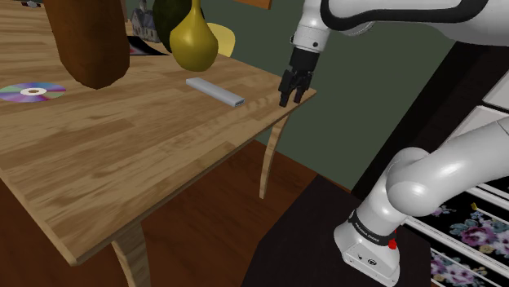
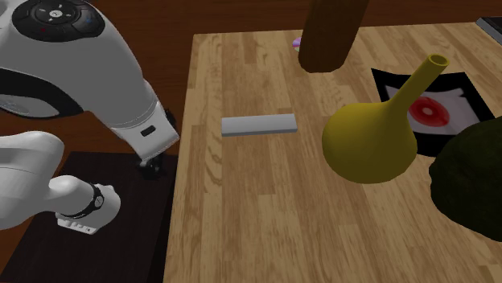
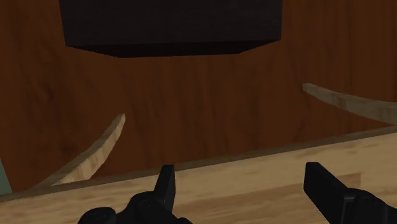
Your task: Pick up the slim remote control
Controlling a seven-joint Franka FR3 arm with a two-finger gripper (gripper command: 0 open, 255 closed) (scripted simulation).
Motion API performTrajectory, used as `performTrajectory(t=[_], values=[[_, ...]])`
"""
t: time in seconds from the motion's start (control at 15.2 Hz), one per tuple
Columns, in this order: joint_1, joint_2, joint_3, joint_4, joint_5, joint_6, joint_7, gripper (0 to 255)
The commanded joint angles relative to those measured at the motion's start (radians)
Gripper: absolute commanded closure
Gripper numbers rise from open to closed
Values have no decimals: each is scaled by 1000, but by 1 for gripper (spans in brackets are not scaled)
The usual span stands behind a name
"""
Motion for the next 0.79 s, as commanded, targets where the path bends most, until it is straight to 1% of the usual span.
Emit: performTrajectory(t=[0.0, 0.4, 0.73], values=[[5, 69, 20, 56, 2, 20, 28, 0], [21, 286, 77, 271, -15, 39, 121, 0], [39, 475, 114, 490, -51, 21, 201, 0]])
